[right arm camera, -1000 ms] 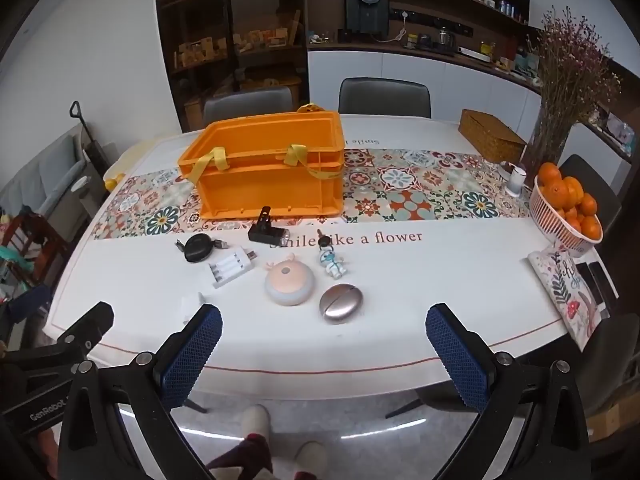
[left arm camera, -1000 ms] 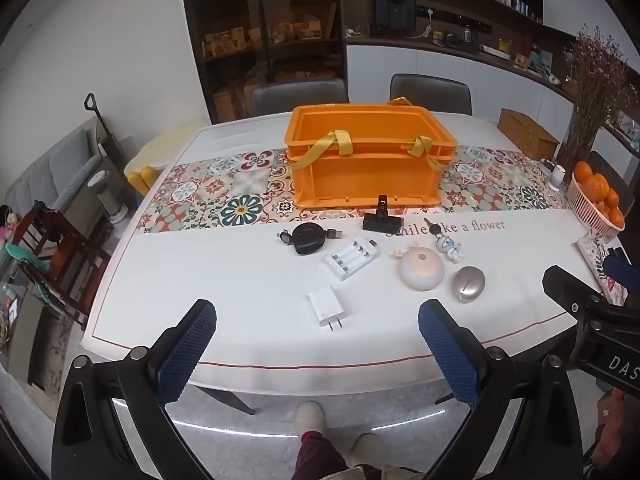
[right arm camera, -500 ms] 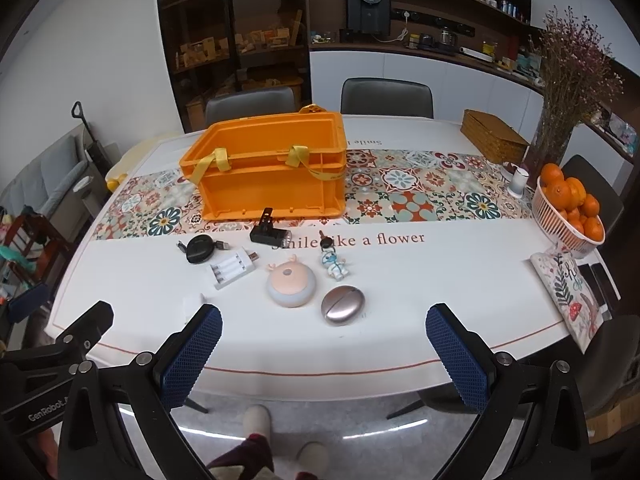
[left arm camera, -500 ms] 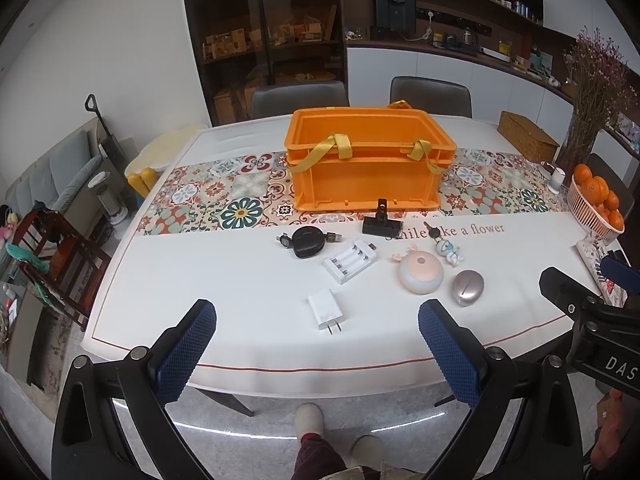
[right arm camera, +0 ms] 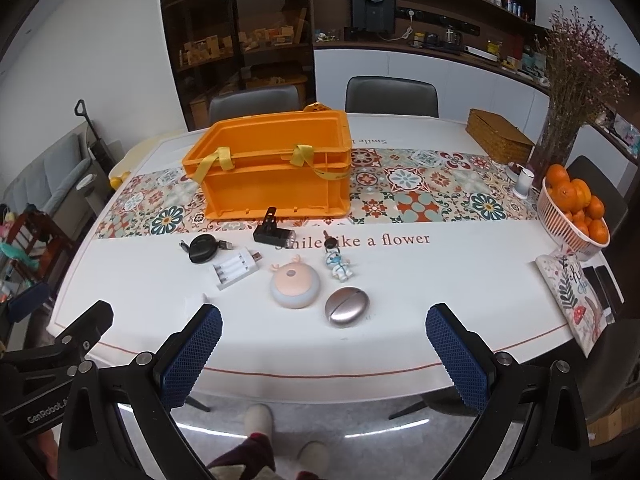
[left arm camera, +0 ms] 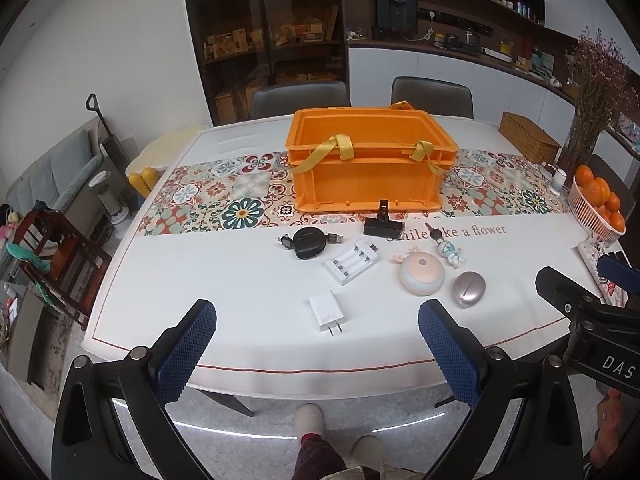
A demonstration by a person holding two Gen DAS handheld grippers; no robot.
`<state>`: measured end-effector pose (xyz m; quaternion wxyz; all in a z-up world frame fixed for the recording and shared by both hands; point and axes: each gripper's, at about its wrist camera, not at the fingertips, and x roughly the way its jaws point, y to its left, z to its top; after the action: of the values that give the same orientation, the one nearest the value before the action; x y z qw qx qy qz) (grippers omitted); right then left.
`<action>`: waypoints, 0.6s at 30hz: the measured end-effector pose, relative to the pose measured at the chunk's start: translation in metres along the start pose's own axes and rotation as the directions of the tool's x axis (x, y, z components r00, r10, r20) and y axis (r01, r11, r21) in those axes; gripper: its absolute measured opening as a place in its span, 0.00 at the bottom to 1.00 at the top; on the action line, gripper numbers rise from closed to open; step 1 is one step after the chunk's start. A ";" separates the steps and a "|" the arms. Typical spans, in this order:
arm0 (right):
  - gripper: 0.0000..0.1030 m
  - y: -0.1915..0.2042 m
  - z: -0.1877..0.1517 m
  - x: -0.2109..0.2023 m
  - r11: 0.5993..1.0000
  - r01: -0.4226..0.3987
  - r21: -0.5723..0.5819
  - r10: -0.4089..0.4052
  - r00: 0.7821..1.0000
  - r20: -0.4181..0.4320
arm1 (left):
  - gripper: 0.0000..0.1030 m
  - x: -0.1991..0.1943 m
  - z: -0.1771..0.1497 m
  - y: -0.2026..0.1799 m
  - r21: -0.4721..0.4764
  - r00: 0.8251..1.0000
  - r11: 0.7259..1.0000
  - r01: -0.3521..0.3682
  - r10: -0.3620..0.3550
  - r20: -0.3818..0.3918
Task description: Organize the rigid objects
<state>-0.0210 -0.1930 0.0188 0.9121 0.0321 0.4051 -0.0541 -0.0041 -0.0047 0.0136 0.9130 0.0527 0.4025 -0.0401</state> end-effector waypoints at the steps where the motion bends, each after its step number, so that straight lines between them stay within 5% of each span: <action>1: 1.00 0.000 0.000 0.000 1.000 0.000 0.000 0.000 1.000 -0.001 | 1.00 0.000 -0.001 0.000 0.001 1.000 1.000 0.000 0.000 0.001; 18: 1.00 0.001 0.000 0.002 1.000 -0.002 0.003 0.002 1.000 -0.015 | 1.00 0.004 -0.002 0.000 -0.003 1.000 1.000 0.002 -0.002 -0.006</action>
<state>-0.0198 -0.1922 0.0170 0.9091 0.0342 0.4117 -0.0534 -0.0032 -0.0048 0.0091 0.9117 0.0511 0.4056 -0.0405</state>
